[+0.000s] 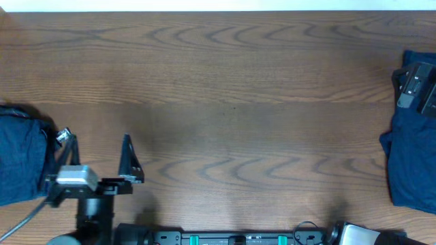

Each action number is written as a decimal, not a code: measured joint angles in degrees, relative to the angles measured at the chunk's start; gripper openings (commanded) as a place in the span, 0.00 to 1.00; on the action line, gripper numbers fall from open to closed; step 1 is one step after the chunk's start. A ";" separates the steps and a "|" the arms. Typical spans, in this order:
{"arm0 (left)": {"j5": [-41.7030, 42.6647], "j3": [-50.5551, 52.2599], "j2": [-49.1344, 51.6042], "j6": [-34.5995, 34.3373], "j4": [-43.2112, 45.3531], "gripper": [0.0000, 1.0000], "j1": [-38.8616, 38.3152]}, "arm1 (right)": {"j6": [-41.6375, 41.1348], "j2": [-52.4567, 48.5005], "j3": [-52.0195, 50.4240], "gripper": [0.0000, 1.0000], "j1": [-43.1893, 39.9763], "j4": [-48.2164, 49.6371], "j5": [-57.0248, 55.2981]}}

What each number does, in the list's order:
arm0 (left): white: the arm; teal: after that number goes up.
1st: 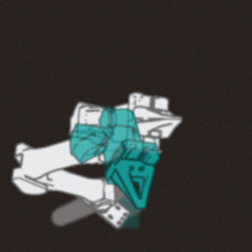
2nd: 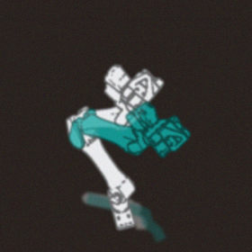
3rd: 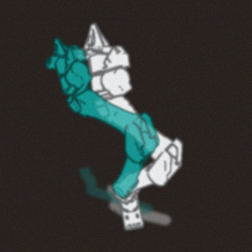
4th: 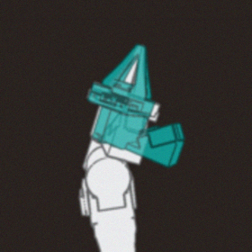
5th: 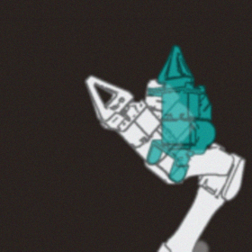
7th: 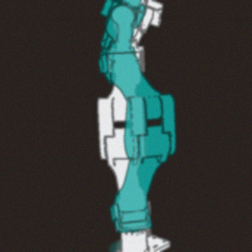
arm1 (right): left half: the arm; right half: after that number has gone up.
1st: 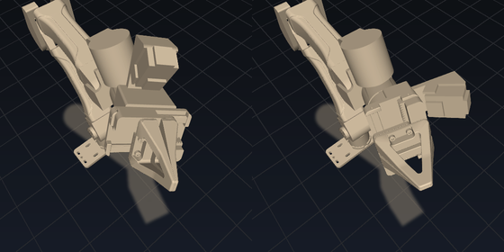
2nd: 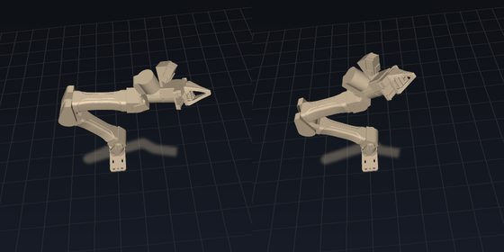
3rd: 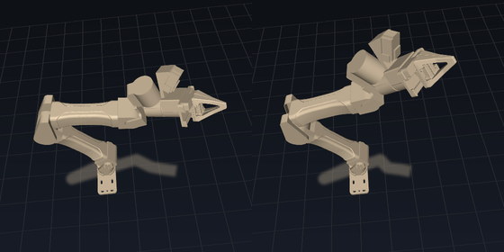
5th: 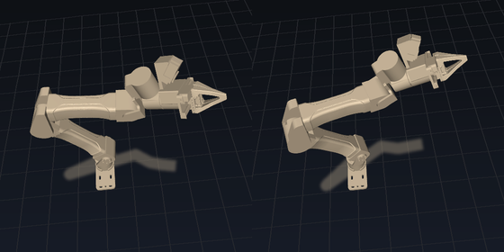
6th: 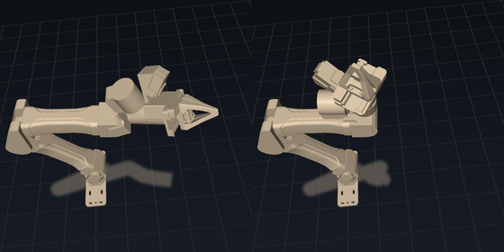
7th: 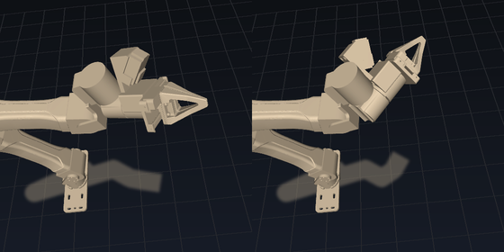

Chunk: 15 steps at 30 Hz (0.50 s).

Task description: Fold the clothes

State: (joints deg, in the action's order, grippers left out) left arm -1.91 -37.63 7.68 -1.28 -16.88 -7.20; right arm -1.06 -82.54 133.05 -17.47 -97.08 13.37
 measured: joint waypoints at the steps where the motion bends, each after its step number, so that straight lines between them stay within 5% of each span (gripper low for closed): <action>1: 0.00 2.32 -1.33 0.00 0.37 0.98 0.00 | 0.02 0.00 0.00 0.99 0.00 -0.02 0.00; 15: -0.02 19.19 -6.95 0.00 8.39 0.98 1.53 | 0.02 0.00 0.00 0.99 0.00 -0.02 0.00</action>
State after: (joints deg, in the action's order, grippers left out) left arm -1.93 -18.44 0.73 -1.28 -8.49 -5.67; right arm -1.04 -82.54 133.05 -17.47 -97.10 13.37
